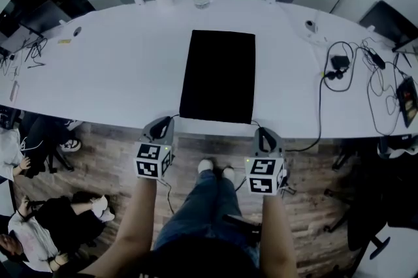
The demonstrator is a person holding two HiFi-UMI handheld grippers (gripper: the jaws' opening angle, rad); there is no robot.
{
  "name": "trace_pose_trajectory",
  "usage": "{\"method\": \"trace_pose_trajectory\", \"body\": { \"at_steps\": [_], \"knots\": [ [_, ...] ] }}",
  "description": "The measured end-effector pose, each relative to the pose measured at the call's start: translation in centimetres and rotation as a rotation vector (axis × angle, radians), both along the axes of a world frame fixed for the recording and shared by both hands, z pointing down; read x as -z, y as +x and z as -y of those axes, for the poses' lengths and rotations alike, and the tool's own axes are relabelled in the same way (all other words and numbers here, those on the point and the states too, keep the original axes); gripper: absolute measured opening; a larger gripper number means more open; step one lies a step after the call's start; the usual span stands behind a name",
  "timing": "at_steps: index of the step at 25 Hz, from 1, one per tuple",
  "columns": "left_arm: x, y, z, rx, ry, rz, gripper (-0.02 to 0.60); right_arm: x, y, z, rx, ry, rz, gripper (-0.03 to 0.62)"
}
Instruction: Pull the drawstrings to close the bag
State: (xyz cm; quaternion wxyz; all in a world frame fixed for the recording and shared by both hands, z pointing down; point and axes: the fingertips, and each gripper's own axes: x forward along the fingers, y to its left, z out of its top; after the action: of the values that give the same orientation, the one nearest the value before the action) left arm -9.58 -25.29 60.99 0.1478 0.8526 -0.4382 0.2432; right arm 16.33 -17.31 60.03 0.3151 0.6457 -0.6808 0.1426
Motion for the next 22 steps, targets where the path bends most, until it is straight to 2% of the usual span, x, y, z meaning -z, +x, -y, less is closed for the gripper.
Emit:
{"method": "trace_pose_trajectory", "body": {
  "at_steps": [13, 22],
  "knots": [
    [4.9, -0.5, 3.0, -0.003, 0.086, -0.036, 0.017, 5.3, 0.2, 3.0, -0.042, 0.088, 0.026, 0.006],
    [8.3, -0.6, 6.5, -0.024, 0.165, -0.069, 0.017, 8.9, 0.7, 5.7, -0.084, 0.168, 0.008, 0.006]
  ]
}}
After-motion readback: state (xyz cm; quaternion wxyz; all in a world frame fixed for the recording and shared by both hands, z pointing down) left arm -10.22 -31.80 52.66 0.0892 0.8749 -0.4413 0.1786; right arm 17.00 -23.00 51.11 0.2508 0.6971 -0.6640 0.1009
